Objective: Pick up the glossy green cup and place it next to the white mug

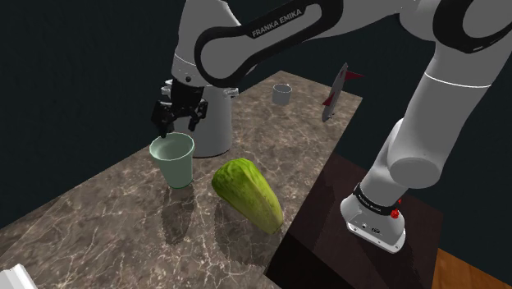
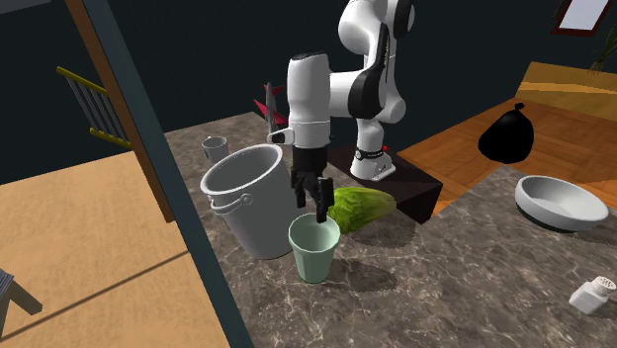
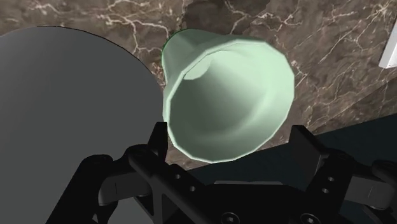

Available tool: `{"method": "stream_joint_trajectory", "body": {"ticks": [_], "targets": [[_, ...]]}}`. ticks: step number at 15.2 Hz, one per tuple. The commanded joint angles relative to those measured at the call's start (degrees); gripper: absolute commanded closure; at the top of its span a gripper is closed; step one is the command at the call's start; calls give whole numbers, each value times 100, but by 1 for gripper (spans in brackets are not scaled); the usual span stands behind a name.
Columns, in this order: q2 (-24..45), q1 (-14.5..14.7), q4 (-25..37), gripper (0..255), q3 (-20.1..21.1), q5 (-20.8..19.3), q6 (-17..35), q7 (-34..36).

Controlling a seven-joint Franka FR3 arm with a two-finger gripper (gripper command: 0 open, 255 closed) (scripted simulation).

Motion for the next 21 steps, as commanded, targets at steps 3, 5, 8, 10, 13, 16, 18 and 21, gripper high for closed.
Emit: {"method": "stream_joint_trajectory", "body": {"ticks": [3, 5, 8, 10, 13, 16, 18, 21], "targets": [[410, -76, -220, 255, -86, 34, -78, -17], [200, -171, -523, 255, -110, 232, -3, -261], [56, -202, -908, 255, -93, 370, 238, -393], [324, -283, -830, 255, -172, 334, 370, -572], [453, -137, -34, 255, -101, 16, -244, -66], [37, -156, -29, 255, -95, 77, -237, -107], [-265, 83, -552, 0, -133, -410, 347, 1537], [-362, 358, -883, 0, -177, -1286, 771, 3552]]}}
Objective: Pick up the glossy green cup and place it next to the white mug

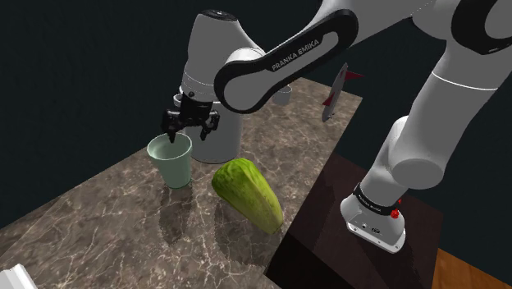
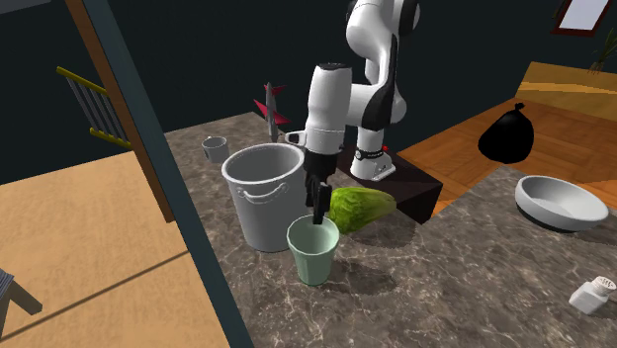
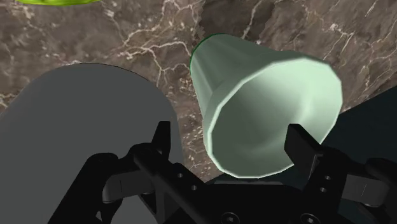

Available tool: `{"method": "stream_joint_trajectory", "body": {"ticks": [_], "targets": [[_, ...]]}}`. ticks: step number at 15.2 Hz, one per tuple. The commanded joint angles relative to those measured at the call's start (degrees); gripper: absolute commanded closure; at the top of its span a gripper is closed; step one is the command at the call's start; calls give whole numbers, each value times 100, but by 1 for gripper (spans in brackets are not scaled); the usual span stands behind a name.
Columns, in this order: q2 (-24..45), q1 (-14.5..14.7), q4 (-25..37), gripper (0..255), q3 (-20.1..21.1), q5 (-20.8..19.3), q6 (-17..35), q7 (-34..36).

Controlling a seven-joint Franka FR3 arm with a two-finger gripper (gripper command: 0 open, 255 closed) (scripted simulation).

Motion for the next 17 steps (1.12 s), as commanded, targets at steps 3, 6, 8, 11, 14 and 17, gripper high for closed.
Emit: {"method": "stream_joint_trajectory", "body": {"ticks": [3, 6, 8, 11, 14, 17], "targets": [[207, 71, -60, 0, -32, -365, 314, 829], [463, 93, -34, 0, -56, -556, 522, 961], [463, 90, -34, 0, -53, -557, 521, 961], [463, 83, -35, 0, -46, -558, 521, 962], [464, 75, -34, 0, -37, -561, 521, 964], [469, 60, -50, 255, -43, -547, 541, 931]]}}
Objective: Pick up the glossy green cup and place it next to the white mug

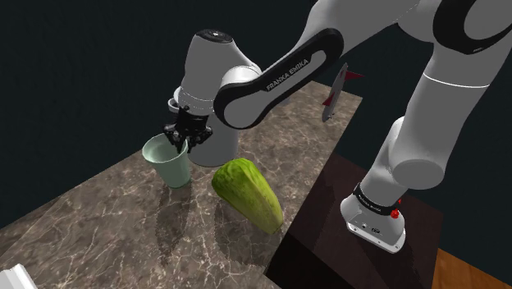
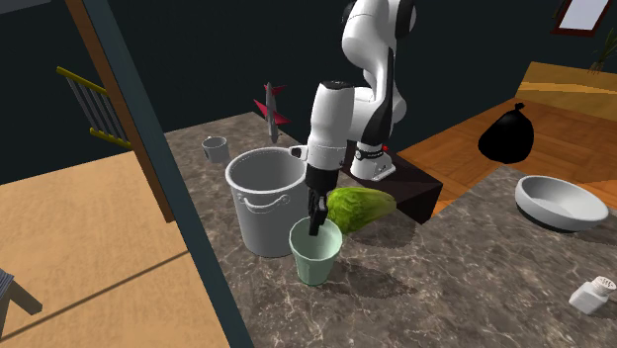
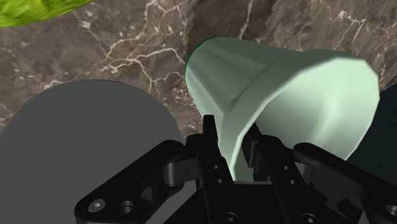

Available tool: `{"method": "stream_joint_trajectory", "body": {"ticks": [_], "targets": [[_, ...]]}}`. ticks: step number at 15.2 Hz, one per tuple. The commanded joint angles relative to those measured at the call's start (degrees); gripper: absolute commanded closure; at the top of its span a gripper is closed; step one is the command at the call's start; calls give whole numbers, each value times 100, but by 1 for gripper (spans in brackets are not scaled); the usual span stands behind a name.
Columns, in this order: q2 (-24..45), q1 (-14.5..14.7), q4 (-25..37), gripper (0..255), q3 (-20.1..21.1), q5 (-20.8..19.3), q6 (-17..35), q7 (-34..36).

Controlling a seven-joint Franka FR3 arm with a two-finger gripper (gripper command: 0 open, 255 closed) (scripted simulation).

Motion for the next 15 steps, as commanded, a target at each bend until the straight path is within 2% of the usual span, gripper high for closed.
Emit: {"method": "stream_joint_trajectory", "body": {"ticks": [1, 7, 15], "targets": [[9, -30, -17, 255, -32, 6, -12, -18], [33, -14, 4, 255, -29, -29, -11, 28], [-313, -62, 259, 255, 26, 249, -580, -171]]}}
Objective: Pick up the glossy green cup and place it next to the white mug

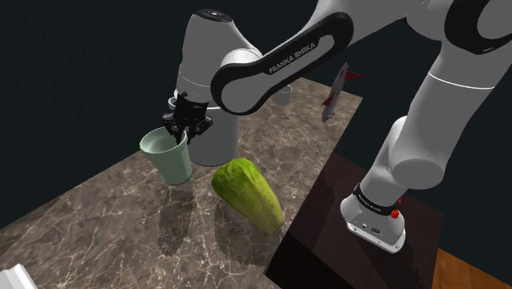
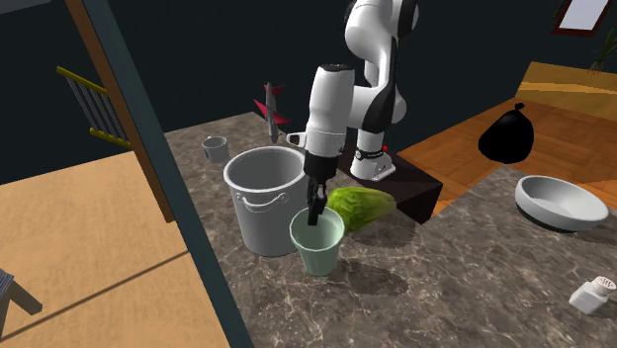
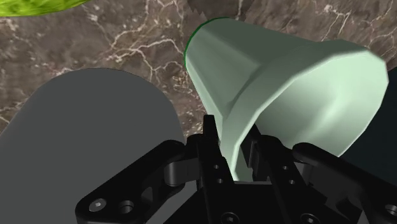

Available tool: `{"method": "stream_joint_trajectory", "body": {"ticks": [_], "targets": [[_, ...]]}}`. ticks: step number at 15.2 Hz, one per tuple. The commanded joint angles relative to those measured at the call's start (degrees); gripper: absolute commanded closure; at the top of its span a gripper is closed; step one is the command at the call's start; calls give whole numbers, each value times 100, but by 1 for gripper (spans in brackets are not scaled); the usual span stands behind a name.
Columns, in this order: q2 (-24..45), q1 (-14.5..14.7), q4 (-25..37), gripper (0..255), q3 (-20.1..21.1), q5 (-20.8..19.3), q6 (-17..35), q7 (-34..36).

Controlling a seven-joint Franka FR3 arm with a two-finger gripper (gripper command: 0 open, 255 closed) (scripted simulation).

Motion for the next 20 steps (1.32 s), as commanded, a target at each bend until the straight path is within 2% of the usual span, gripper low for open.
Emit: {"method": "stream_joint_trajectory", "body": {"ticks": [1, 20], "targets": [[-86, -15, 71, 255, 2, 61, -135, -51], [-576, -50, 1028, 255, 0, 379, -1540, -279]]}}
